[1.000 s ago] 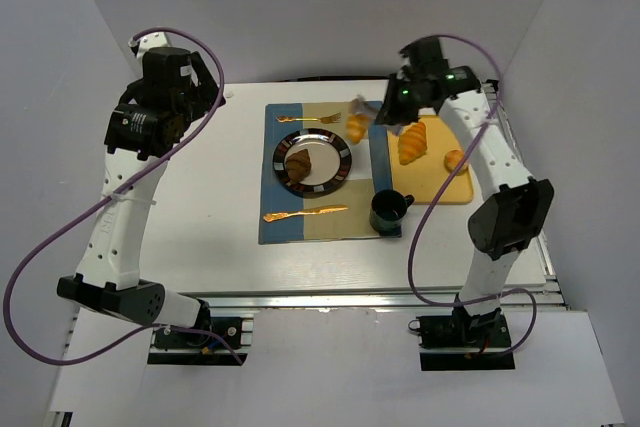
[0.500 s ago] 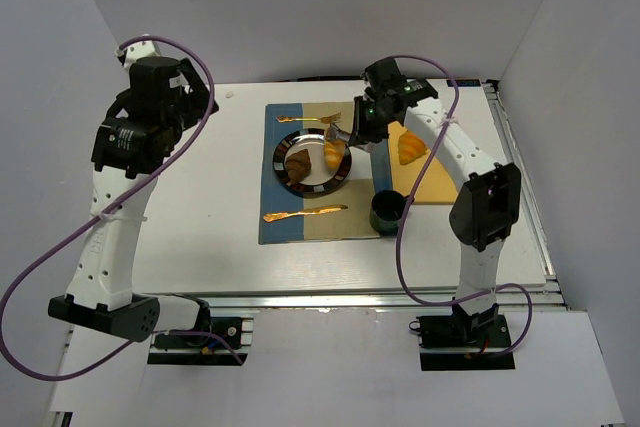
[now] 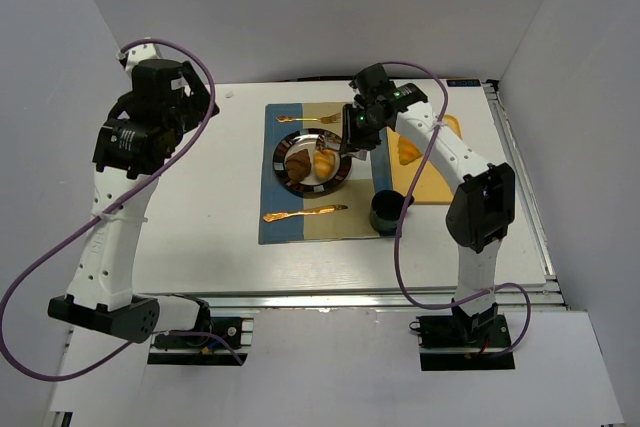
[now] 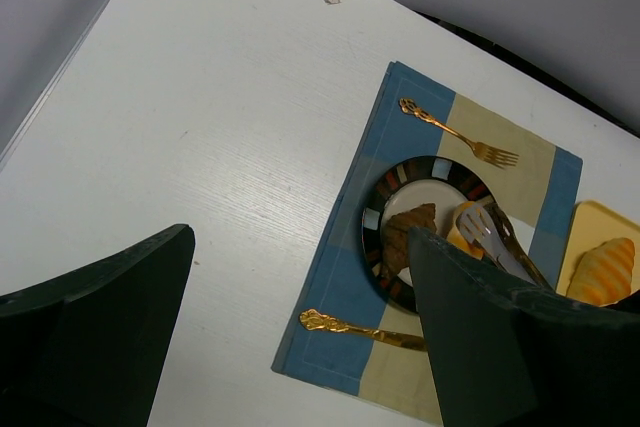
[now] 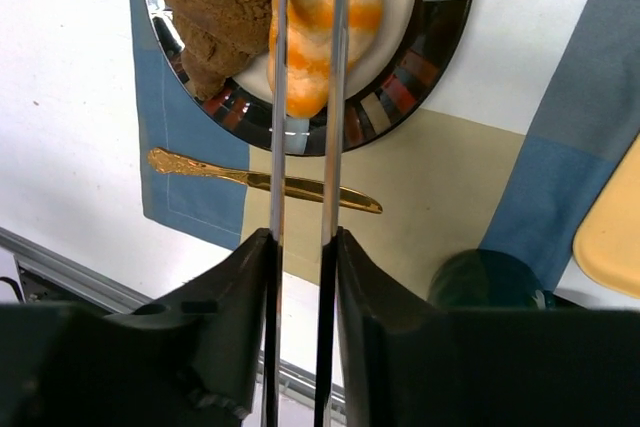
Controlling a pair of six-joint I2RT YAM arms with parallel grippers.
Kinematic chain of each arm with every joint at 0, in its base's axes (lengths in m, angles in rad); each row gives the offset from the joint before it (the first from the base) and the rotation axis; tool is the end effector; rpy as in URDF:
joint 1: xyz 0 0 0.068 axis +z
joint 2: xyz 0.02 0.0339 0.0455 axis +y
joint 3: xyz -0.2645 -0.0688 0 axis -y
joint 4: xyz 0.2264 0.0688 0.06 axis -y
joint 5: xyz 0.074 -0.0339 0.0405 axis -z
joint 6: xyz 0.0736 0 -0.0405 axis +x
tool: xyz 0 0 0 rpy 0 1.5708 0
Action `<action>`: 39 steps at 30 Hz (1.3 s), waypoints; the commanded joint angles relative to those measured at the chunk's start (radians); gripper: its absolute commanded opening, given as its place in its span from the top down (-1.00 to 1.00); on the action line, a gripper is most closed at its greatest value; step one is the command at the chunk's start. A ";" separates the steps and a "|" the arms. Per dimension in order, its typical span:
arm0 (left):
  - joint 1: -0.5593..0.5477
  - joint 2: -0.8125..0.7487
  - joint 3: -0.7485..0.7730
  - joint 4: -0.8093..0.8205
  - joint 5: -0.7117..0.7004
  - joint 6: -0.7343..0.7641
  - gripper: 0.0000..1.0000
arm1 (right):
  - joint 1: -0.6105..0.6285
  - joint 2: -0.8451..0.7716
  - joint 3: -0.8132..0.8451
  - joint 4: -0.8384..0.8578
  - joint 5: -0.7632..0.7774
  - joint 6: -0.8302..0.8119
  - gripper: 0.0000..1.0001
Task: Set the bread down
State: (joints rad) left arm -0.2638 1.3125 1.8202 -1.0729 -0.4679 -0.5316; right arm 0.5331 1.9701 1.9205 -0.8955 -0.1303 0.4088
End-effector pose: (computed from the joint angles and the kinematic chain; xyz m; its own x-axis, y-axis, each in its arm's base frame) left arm 0.2395 -0.0303 0.4569 -0.3773 -0.3667 -0.8504 -0.3784 0.8991 -0.2199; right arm 0.3724 0.2308 0.2868 -0.8669 -0.0539 -0.4955 -0.2450 0.9118 0.3294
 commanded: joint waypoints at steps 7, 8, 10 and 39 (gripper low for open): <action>0.001 -0.048 -0.019 0.010 0.011 -0.010 -0.96 | 0.022 -0.039 0.123 -0.063 0.060 -0.054 0.09; 0.001 -0.048 -0.019 0.010 0.012 -0.011 -0.96 | 0.022 -0.042 0.123 -0.069 0.063 -0.056 0.07; 0.003 -0.050 -0.016 0.010 0.015 -0.011 -0.96 | 0.031 -0.057 0.120 -0.069 0.078 -0.061 0.00; 0.003 -0.117 0.097 -0.111 -0.046 -0.004 -0.96 | 0.613 0.358 0.262 0.354 0.279 -0.058 -0.12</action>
State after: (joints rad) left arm -0.2638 1.2186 1.9068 -1.1324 -0.5056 -0.5396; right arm 1.1137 2.3142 2.1433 -0.5766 0.0051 0.2924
